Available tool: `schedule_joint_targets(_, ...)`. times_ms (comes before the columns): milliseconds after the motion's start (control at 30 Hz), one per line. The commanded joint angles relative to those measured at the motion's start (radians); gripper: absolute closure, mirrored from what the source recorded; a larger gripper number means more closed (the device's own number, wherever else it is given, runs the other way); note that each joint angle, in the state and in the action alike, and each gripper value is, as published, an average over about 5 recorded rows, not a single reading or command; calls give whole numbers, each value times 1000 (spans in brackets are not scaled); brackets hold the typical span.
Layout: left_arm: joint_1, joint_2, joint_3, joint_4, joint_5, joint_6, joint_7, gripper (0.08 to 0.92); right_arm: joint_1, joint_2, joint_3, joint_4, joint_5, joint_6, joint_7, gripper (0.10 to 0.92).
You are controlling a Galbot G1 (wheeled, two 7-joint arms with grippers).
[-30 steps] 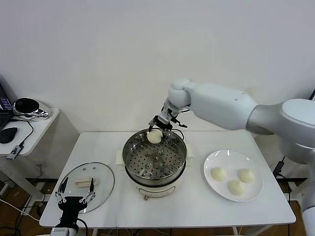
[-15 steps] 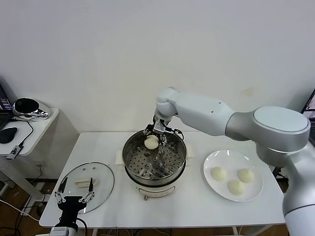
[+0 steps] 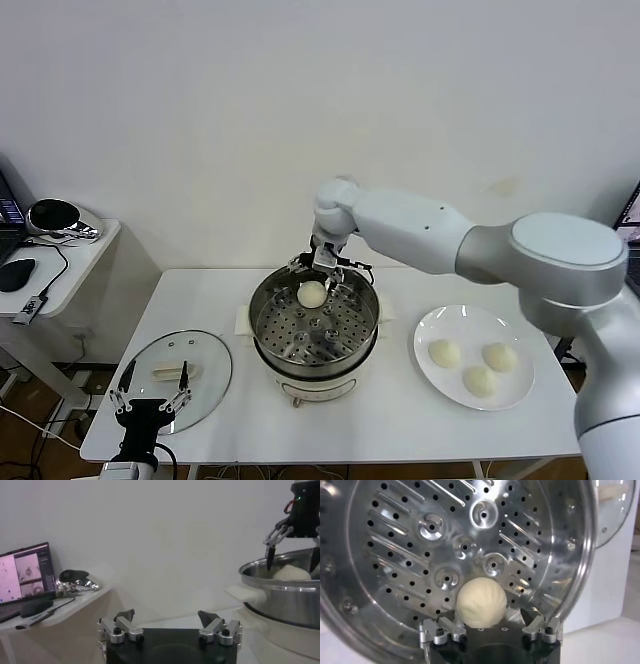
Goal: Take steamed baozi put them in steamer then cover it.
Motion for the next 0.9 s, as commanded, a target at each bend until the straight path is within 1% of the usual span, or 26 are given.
schedule_joint_targets(33, 1, 1, 1, -7, 1, 1, 0, 177, 143, -142, -49, 221, 241, -222, -71, 203)
schedule_joint_targets(133, 0, 4, 3, -18, 1, 3, 0, 177, 218, -285, -90, 364, 344, -412, -89, 203)
schedule_joint_targets(267, -5, 12, 10, -28, 0, 7, 0, 177, 280, -471, -140, 521, 414, -639, -68, 203)
schedule_joint_targets(400, -8, 23, 22, -39, -18, 11, 7, 177, 301, -648, -158, 606, 438, -768, -31, 203)
schedule_joint_targets(533, -13, 28, 27, -37, -24, 9, 10, 177, 271, -801, -150, 631, 385, -796, -29, 203)
schedule_joint_targets(633, -16, 33, 27, -31, -22, 8, 8, 177, 229, -876, -152, 631, 325, -791, -35, 203)
schedule_joint_targets(767, -20, 37, 22, -19, -19, 4, 5, 177, 127, -922, -125, 614, 251, -772, -28, 203)
schedule_joint_targets(900, -23, 33, 22, -12, -18, -1, 3, 177, -42, -933, -23, 583, 205, -765, -17, 203)
